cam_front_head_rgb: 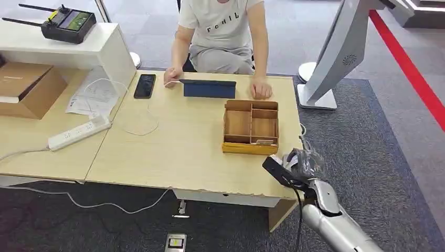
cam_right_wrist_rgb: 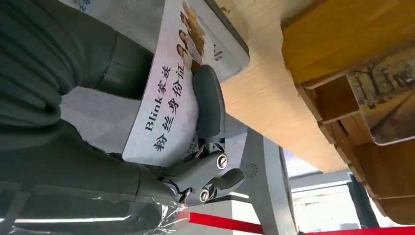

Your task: Pass the card to the sensor for recognition and then transmit it.

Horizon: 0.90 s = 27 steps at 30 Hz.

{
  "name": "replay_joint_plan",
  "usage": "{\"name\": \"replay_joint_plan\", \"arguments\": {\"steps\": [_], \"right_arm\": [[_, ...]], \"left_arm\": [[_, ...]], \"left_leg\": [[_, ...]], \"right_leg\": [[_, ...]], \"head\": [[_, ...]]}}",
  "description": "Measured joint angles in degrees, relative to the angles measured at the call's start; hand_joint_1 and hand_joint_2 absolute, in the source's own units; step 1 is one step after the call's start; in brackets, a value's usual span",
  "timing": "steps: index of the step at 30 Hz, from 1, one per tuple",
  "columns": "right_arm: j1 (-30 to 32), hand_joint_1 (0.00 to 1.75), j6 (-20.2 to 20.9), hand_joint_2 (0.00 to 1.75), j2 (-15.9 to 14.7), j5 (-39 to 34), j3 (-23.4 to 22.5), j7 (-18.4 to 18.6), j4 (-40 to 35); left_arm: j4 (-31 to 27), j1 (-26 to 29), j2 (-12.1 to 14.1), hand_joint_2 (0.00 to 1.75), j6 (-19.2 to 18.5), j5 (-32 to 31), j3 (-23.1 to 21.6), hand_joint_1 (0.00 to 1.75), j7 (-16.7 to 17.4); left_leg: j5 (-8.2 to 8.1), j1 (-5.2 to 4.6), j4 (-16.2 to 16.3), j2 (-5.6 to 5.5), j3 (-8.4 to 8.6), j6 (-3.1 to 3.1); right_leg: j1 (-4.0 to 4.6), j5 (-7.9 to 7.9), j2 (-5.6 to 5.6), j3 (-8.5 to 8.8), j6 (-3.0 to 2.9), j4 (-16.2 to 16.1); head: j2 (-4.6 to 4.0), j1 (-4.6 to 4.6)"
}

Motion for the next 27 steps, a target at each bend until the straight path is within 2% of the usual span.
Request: {"name": "replay_joint_plan", "arguments": {"steps": [18, 27], "right_arm": [[-0.38, 1.75, 1.16, 1.75, -2.69, -0.92, 0.11, 3.56, 0.68], [0.20, 1.75, 0.44, 1.75, -2.73, -2.34, 0.11, 2.54, 0.83]], "left_arm": [[0.00, 0.15, -0.09, 0.00, 0.29, -0.15, 0.00, 0.00, -0.26], [0.00, 0.15, -0.31, 0.00, 1.07, -0.15, 0.00, 0.00, -0.31]], "left_leg": [[0.00, 0.00, 0.00, 0.01, 0.04, 0.00], [0.00, 0.00, 0.00, 0.03, 0.08, 0.00]], "right_leg": [[0.00, 0.00, 0.01, 0.00, 0.00, 0.00], [0.00, 0.01, 0.02, 0.04, 0.00, 0.00]], "head": [[0.00, 0.00], [0.00, 0.02]]}}
